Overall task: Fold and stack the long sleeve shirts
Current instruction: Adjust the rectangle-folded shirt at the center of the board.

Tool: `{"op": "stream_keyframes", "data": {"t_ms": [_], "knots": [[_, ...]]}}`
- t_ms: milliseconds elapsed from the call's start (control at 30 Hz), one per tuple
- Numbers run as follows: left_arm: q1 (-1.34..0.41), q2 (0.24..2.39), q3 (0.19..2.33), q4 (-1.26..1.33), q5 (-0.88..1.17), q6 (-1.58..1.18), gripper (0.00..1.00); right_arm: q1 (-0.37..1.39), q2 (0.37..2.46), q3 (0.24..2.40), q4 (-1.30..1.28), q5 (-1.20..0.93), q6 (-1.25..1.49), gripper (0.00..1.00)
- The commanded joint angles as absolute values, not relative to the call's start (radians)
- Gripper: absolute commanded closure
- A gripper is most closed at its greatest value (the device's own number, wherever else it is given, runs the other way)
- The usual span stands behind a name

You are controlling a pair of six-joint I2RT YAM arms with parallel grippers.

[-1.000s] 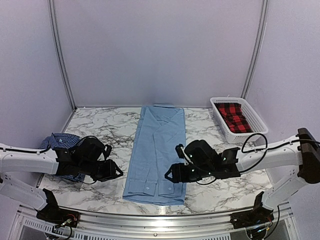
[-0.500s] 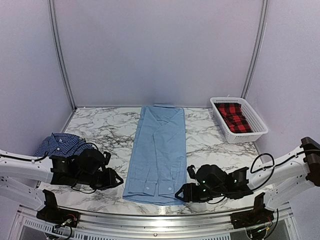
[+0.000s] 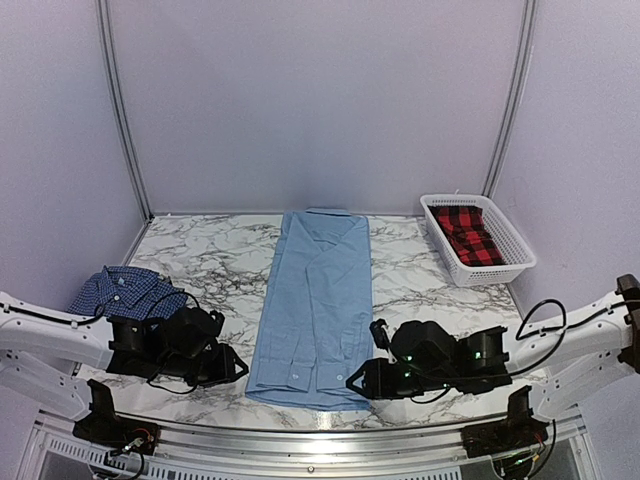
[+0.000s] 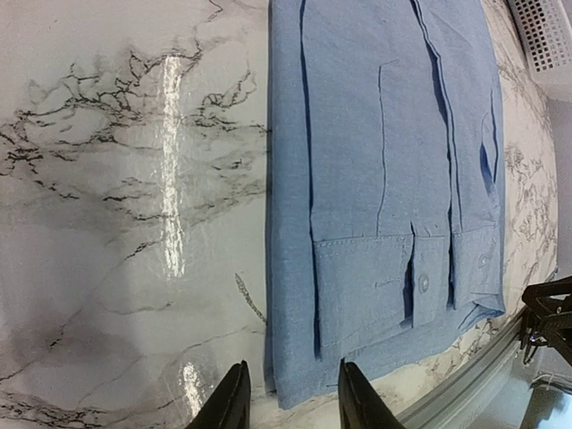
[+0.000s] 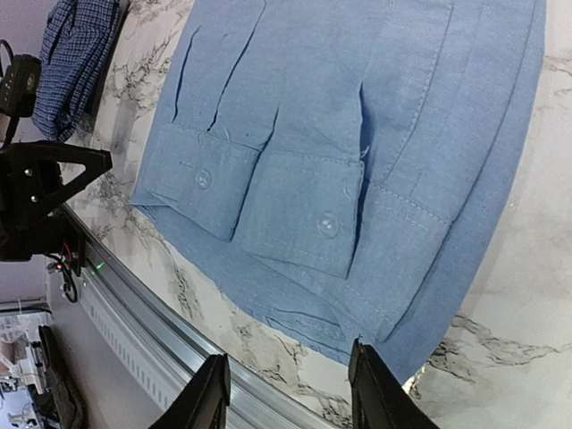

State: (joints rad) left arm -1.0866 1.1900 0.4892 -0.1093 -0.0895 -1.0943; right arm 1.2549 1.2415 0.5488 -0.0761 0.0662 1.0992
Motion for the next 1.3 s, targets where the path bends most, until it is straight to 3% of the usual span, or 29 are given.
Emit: {"op": "stream_keyframes", "data": {"t_ms": [0, 167, 400, 667, 967, 1267], "knots": [[-1.098, 1.228, 0.51, -0.114, -0.109, -1.097, 0.64, 1.266, 1.305, 0.539, -0.027, 0.047, 1.114, 0.61], [-1.108, 1.26, 0.508, -0.106, -0.103, -1.1, 0.64, 1.269, 1.345, 0.454, 0.093, -0.015, 1.158, 0.66], [-1.146, 1.28, 0.504, -0.099, -0.098, -1.117, 0.64, 1.296, 1.295, 0.4, 0.049, -0.028, 1.212, 0.67], [-1.164, 1.272, 0.483, -0.101, -0.129, -1.141, 0.64, 1.298, 1.059, 0.379, -0.132, 0.058, 1.252, 0.56], [-1.164, 1.314, 0.502, -0.086, -0.108, -1.125, 0.63, 1.279, 1.036, 0.281, 0.024, 0.012, 1.297, 0.53], [-1.172, 1.362, 0.503, -0.025, -0.085, -1.143, 0.78, 1.216, 1.094, 0.252, 0.117, -0.05, 1.299, 0.54]]}}
